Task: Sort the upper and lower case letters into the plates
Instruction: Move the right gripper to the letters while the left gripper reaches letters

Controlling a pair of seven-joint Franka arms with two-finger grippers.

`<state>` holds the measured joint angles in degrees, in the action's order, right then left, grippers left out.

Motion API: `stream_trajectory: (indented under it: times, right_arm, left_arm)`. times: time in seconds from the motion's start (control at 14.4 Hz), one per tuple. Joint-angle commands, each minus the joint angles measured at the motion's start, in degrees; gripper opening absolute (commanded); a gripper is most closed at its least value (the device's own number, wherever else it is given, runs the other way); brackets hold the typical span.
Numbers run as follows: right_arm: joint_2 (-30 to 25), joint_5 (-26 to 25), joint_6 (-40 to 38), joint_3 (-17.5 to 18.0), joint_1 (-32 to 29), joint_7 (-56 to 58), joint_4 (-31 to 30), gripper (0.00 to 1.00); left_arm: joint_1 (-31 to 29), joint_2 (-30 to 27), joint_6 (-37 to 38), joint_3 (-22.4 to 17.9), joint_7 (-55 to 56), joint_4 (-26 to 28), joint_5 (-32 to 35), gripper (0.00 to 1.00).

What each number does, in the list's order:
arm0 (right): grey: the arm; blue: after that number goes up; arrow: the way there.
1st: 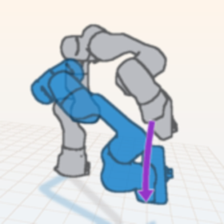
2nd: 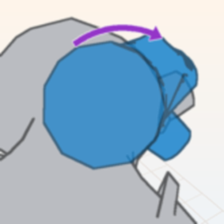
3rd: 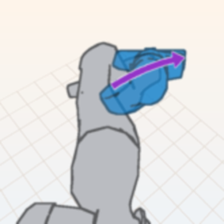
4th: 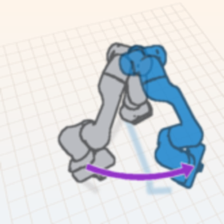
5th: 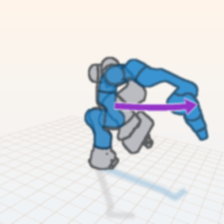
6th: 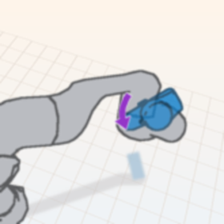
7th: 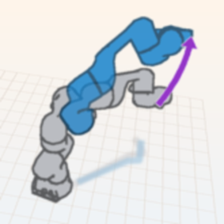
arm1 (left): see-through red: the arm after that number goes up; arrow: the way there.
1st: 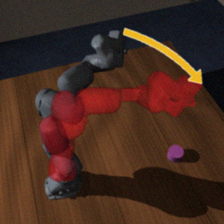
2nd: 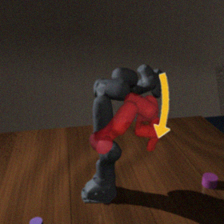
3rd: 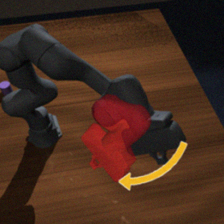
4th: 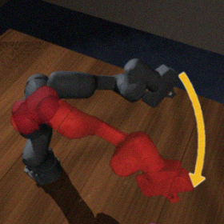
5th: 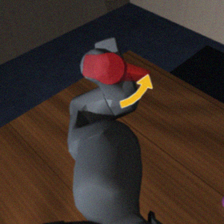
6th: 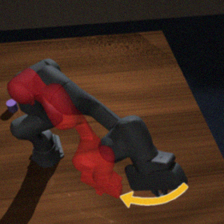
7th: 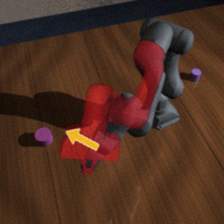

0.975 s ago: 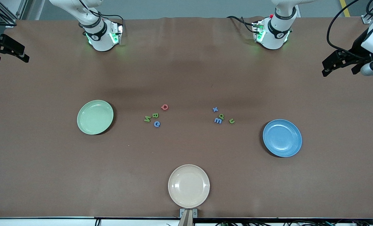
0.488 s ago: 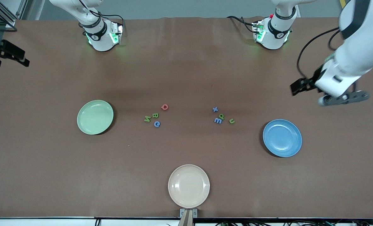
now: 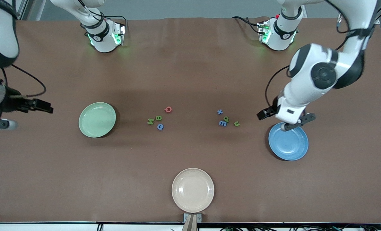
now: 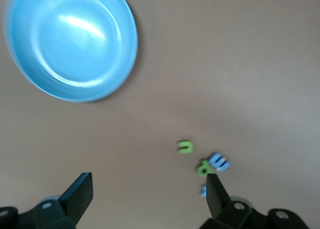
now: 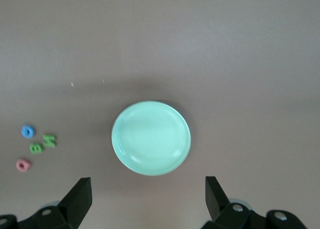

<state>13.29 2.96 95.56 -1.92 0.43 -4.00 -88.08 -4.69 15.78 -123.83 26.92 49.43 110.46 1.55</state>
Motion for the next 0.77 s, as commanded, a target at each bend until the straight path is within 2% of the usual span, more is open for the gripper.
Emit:
stream_trajectory:
  times: [0.0, 0.14, 0.35, 0.56, 0.7]
  right_arm:
    - [1.37, 0.82, 2.78, 0.07, 4.74, -11.6, -1.13, 1.0]
    - [3.05, 0.82, 6.64, 0.07, 7.9, -15.75, -2.96, 1.0]
    - [4.9, 1.78, 16.38, 0.07, 12.13, -18.14, -10.24, 1.0]
    - [5.77, 3.98, 31.75, 0.07, 16.87, -19.46, -21.05, 1.0]
    - [7.7, 3.98, 37.83, 0.07, 18.37, -20.6, -24.23, 1.0]
  left_arm:
    - [2.3, 6.52, -5.7, 0.15, 9.78, -0.16, 3.44, 1.0]
    - [5.37, 10.74, -8.86, 0.06, 17.93, -0.51, 9.14, 1.0]
    - [6.97, 16.46, -11.78, 0.15, 30.79, -1.39, 20.22, 0.87]
    - [6.97, 19.55, -11.87, 0.24, 34.33, -2.09, 22.8, 0.79]
    - [6.97, 20.6, -12.22, 0.32, 35.12, -2.0, 22.71, 0.72]
